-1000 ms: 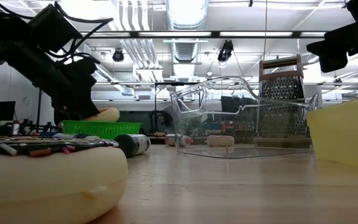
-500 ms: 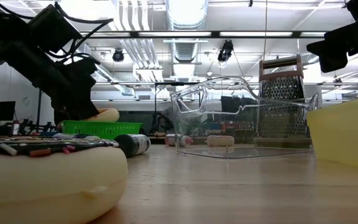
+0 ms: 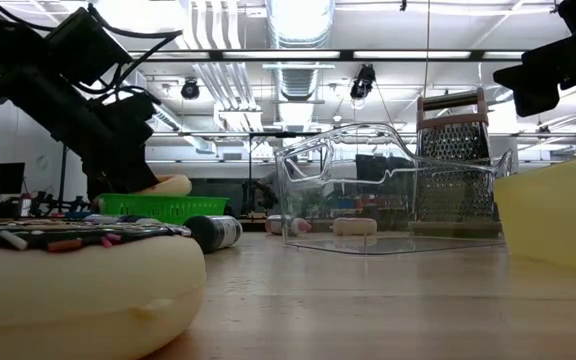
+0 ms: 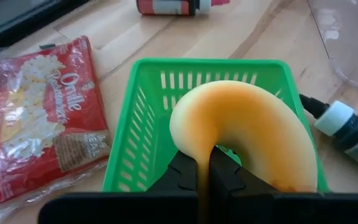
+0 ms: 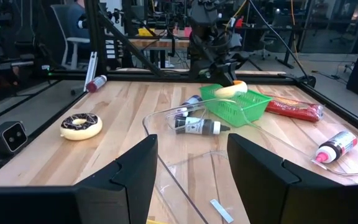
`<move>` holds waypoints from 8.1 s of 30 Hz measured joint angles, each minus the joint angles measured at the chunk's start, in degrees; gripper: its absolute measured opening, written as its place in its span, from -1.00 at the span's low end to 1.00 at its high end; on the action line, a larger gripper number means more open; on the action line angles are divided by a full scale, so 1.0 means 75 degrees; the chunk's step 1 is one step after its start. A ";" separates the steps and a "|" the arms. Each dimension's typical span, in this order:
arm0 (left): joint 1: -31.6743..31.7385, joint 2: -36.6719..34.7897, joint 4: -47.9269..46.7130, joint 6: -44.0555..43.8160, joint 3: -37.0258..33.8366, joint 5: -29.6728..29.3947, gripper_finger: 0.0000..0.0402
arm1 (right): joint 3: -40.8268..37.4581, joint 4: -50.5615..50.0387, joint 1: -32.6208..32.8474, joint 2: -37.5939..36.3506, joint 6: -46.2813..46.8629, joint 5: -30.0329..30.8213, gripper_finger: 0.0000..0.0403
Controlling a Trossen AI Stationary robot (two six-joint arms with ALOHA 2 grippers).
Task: Pick & Place Food Item
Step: Put the yellow donut into the green bin, then put the pink donut into the green bin
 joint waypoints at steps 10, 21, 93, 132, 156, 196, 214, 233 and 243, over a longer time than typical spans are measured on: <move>0.0006 0.0000 -0.0077 -0.0036 0.0000 0.0055 -0.91 | 0.0000 -0.0001 0.0000 0.0000 0.0000 0.0000 -0.05; 0.0006 0.0000 -0.0076 -0.0042 0.0000 0.0036 -0.81 | 0.0001 0.0000 0.0000 0.0000 0.0000 0.0000 -0.05; 0.0029 -0.0005 0.3816 0.4574 0.0764 0.2005 0.18 | 0.2443 0.2623 -0.2363 0.5124 -0.1840 -0.0294 -0.05; 0.0034 0.0000 0.4408 0.4432 0.0114 0.2041 0.17 | 1.1214 -0.6568 -0.8333 1.3004 -0.2437 -0.5066 -0.05; 0.0032 0.0000 0.4505 0.4405 0.0114 0.2043 0.17 | 1.1365 -0.6723 -0.8883 1.4068 -0.2847 -0.4989 -0.05; 0.0035 0.0000 0.4473 0.4403 0.0114 0.2041 0.17 | 1.1561 -0.7156 -0.8405 1.4752 -0.3748 -0.3930 -0.95; 0.0035 -0.0003 0.4462 0.4274 -0.0015 0.1849 0.17 | 1.1561 -0.6356 -0.6978 1.2758 -0.3506 -0.3783 -0.96; 0.0119 -0.0003 0.6555 0.2652 -0.0242 0.0254 0.17 | 1.1492 -0.3395 -0.4949 1.2911 -0.4086 -0.1023 -0.96; 0.0796 -0.0003 0.6389 0.1199 -0.0245 0.0260 0.17 | 1.1479 -0.2232 -0.4528 1.3666 -0.5496 0.0989 -0.96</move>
